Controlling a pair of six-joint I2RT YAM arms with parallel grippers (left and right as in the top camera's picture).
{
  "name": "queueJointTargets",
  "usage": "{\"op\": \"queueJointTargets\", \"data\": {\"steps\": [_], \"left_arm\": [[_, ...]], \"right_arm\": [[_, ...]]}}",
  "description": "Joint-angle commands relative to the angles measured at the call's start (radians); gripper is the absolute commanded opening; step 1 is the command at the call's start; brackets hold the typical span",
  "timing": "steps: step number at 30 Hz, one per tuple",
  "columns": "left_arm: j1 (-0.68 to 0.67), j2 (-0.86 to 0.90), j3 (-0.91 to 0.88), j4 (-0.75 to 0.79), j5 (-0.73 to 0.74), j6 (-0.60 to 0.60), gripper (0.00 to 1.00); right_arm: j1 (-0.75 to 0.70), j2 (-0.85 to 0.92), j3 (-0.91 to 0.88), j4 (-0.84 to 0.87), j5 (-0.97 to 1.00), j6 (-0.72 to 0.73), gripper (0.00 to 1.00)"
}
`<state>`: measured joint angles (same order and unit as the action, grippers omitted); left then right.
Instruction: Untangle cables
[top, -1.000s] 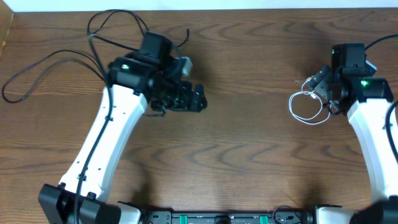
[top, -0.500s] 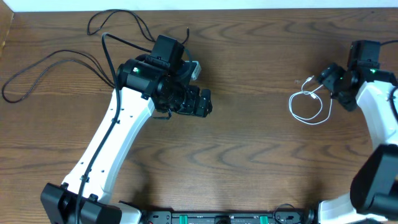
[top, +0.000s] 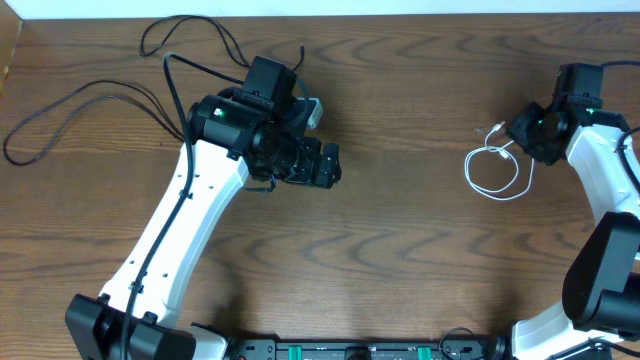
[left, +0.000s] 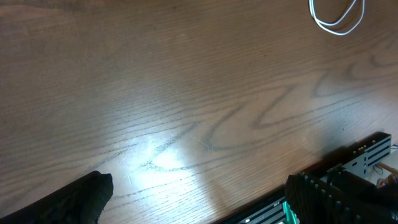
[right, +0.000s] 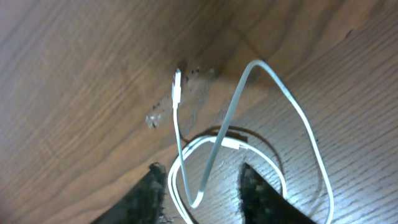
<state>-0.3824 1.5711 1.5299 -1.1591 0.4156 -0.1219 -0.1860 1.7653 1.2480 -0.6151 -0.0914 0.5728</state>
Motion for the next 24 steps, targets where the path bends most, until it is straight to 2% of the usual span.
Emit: {"op": "queueJointTargets", "data": {"steps": [1, 2, 8, 11, 15, 24], "left_arm": [[-0.001, 0.005, -0.003, -0.003, -0.01, 0.021, 0.94], [-0.001, 0.005, -0.003, -0.003, -0.009, 0.021, 0.94], [-0.001, 0.005, -0.003, -0.003, -0.009, 0.021, 0.94], [-0.001, 0.005, -0.003, -0.003, -0.009, 0.021, 0.94], [-0.001, 0.005, -0.003, -0.003, -0.01, 0.021, 0.95], [-0.001, 0.005, -0.003, -0.003, -0.01, 0.021, 0.95]], "right_arm": [[-0.002, 0.004, -0.001, 0.011, 0.029, -0.005, 0.32], [-0.002, 0.004, -0.001, 0.011, 0.029, -0.005, 0.28], [-0.002, 0.004, -0.001, 0.006, 0.034, -0.006, 0.28], [-0.002, 0.004, -0.001, -0.003, 0.034, -0.006, 0.24], [-0.002, 0.004, -0.001, -0.01, 0.055, -0.005, 0.27], [-0.002, 0.004, -0.002, -0.025, 0.093, -0.005, 0.25]]}}
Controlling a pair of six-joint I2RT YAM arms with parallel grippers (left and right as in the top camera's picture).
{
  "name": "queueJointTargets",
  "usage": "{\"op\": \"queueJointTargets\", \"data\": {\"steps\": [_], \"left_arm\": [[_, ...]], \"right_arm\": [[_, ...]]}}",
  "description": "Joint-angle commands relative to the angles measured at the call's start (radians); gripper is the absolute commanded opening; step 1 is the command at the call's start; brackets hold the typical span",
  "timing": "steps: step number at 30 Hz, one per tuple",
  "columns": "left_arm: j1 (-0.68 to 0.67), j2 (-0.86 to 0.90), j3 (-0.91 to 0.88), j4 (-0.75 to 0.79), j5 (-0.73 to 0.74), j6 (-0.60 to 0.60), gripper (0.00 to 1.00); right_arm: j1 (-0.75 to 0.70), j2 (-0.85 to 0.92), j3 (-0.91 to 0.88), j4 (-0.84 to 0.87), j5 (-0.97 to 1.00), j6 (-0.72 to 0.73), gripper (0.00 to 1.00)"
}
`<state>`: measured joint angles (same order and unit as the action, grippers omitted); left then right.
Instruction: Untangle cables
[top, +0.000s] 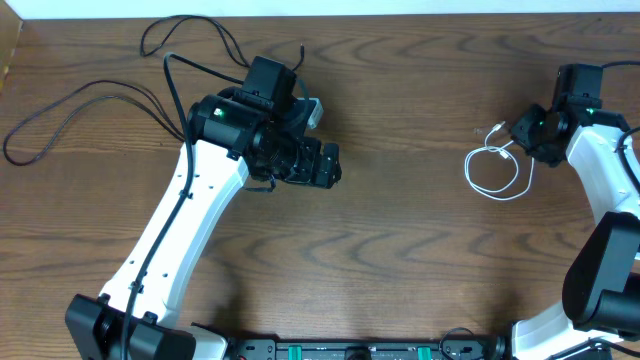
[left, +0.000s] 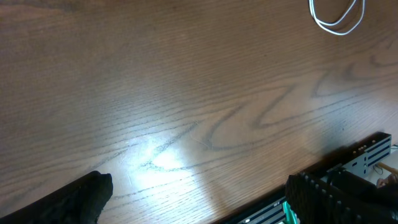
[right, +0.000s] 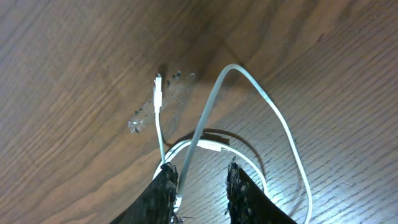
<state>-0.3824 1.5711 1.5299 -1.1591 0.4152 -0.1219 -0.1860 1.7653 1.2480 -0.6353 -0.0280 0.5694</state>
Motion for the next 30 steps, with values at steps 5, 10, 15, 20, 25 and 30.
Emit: {"op": "queueJointTargets", "data": {"steps": [5, 10, 15, 20, 25, 30], "left_arm": [[-0.001, 0.005, -0.003, -0.003, -0.009, 0.021, 0.95], [-0.001, 0.005, -0.003, -0.003, -0.009, 0.021, 0.95], [-0.001, 0.005, -0.003, -0.003, -0.009, 0.021, 0.95], [-0.001, 0.005, -0.003, -0.003, -0.009, 0.021, 0.95], [-0.001, 0.005, -0.003, -0.003, -0.009, 0.021, 0.95], [-0.001, 0.005, -0.003, -0.003, -0.009, 0.021, 0.95]], "right_arm": [[-0.002, 0.004, -0.002, -0.001, 0.029, 0.002, 0.2], [-0.002, 0.004, -0.002, -0.004, 0.017, 0.002, 0.08], [-0.002, 0.003, -0.002, -0.003, -0.016, 0.002, 0.01], [-0.002, -0.016, 0.002, 0.01, -0.039, 0.002, 0.01], [-0.003, -0.066, 0.002, 0.034, -0.04, 0.002, 0.22], [-0.002, -0.059, 0.0, 0.019, -0.024, 0.002, 0.7]]}}
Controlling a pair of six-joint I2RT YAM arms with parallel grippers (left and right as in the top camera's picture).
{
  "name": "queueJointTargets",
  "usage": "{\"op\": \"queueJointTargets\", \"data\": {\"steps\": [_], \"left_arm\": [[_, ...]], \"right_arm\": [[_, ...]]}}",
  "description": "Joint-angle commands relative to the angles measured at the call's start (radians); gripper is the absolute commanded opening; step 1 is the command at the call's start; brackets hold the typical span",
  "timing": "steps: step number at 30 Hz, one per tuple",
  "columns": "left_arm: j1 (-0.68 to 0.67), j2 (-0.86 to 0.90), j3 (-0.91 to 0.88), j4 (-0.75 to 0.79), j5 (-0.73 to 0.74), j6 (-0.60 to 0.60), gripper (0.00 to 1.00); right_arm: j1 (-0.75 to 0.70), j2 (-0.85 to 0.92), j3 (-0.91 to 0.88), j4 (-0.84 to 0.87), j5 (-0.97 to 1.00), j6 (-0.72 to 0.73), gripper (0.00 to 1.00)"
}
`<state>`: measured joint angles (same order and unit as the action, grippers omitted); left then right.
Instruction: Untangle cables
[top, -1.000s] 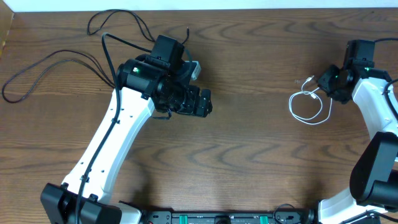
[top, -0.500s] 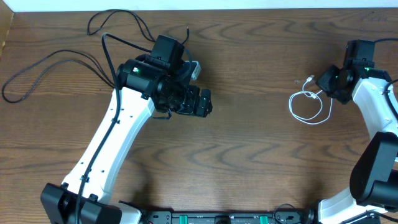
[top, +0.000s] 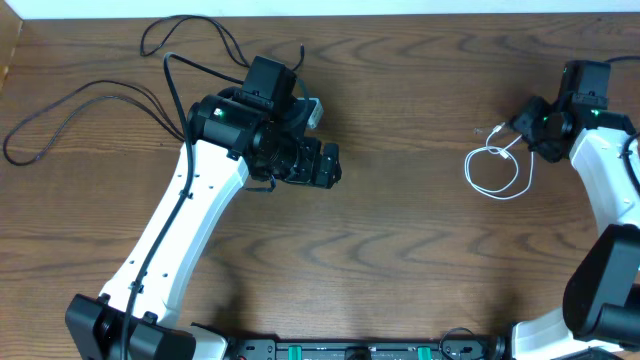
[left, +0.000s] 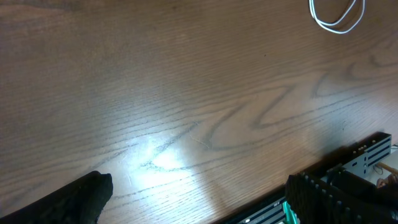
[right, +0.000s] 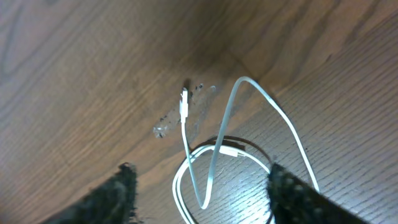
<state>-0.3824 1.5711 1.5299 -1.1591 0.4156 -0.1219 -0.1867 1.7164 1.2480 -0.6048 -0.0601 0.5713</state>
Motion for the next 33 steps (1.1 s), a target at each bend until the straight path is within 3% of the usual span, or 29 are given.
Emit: {"op": "queueJointTargets", "data": {"steps": [1, 7, 13, 23, 26, 33], "left_arm": [[-0.001, 0.005, -0.003, -0.003, -0.01, 0.021, 0.95], [-0.001, 0.005, -0.003, -0.003, -0.009, 0.021, 0.95], [-0.001, 0.005, -0.003, -0.003, -0.009, 0.021, 0.95], [-0.001, 0.005, -0.003, -0.003, -0.01, 0.021, 0.95], [-0.001, 0.005, -0.003, -0.003, -0.009, 0.021, 0.95], [-0.001, 0.005, -0.003, -0.003, -0.01, 0.021, 0.95]], "right_arm": [[0.0, -0.002, -0.001, -0.016, 0.019, 0.0, 0.7], [0.018, 0.086, -0.001, -0.035, 0.072, 0.0, 0.67], [0.017, 0.114, -0.001, -0.011, 0.063, 0.0, 0.42], [0.017, -0.022, 0.005, 0.018, 0.039, -0.001, 0.31], [0.017, -0.047, 0.005, 0.006, 0.039, -0.001, 0.33], [0.017, -0.021, -0.001, -0.02, 0.06, -0.001, 0.51]]}}
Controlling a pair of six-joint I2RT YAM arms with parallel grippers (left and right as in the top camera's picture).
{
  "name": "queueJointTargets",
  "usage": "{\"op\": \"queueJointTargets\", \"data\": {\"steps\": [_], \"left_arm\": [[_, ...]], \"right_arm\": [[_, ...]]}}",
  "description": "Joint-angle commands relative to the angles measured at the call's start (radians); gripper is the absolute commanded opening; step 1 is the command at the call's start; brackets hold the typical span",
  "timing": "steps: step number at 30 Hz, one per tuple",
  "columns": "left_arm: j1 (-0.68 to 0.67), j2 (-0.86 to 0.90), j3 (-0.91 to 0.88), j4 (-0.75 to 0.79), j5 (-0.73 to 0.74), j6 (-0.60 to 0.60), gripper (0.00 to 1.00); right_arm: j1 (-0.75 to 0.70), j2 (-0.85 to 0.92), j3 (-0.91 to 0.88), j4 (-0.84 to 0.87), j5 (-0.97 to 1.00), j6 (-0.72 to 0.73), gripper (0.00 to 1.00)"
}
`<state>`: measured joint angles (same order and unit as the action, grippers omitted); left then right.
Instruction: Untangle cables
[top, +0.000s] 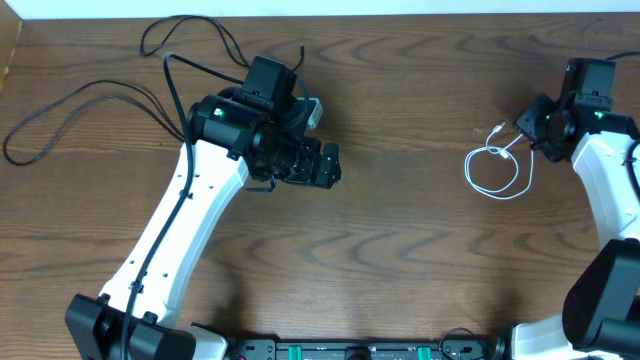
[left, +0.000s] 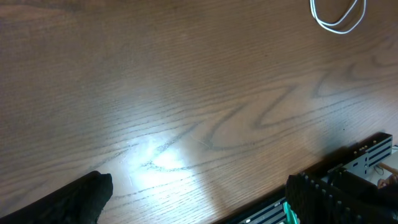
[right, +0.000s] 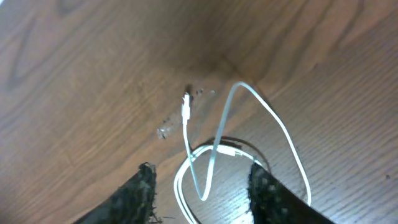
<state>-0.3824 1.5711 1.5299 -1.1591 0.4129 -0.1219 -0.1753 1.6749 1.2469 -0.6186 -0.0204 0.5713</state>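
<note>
A thin white cable (top: 497, 168) lies in a small loose coil at the table's right, one plug end (right: 185, 103) pointing away from the coil. My right gripper (right: 203, 198) hovers open just above it, the coil's loop (right: 211, 158) showing between the two fingers, untouched. A long black cable (top: 95, 95) sprawls at the far left, apart from the white one. My left gripper (left: 196, 199) is open over bare wood mid-table, holding nothing; the white cable (left: 336, 17) is far off in its view.
The left arm (top: 190, 200) stretches diagonally across the table's left half, beside the black cable. The right arm (top: 600, 170) runs along the right edge. A dark rail with green parts (top: 350, 350) lines the front edge.
My right gripper has drawn slightly back from the white cable, and its open fingers stand somewhat closer together. The cable and the left arm have not moved.
My right gripper was open over the white coil. Then its fingers stood narrow around the strands, with the loop drawn up toward them. Then they were wide open and the cable lay flat again. Now it hovers open a little farther off. The left arm stayed still.
</note>
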Motion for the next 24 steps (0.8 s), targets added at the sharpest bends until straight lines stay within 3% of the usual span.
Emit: {"op": "queueJointTargets", "data": {"steps": [1, 4, 9, 19, 24], "left_arm": [[-0.001, 0.005, -0.003, -0.003, -0.006, 0.021, 0.95], [-0.001, 0.005, -0.003, -0.003, -0.006, 0.021, 0.95], [-0.001, 0.005, -0.003, -0.003, -0.006, 0.021, 0.95], [-0.001, 0.005, -0.003, -0.003, -0.006, 0.021, 0.95], [-0.001, 0.005, -0.003, -0.003, -0.006, 0.021, 0.95]], "right_arm": [[0.006, 0.043, -0.006, -0.006, 0.022, 0.0, 0.55], [0.007, 0.094, -0.008, -0.005, 0.01, 0.0, 0.61], [0.007, 0.138, -0.008, 0.01, 0.006, 0.0, 0.59], [0.006, 0.134, -0.004, 0.036, 0.002, 0.0, 0.22], [0.006, 0.134, -0.004, 0.051, -0.025, -0.001, 0.17]]}}
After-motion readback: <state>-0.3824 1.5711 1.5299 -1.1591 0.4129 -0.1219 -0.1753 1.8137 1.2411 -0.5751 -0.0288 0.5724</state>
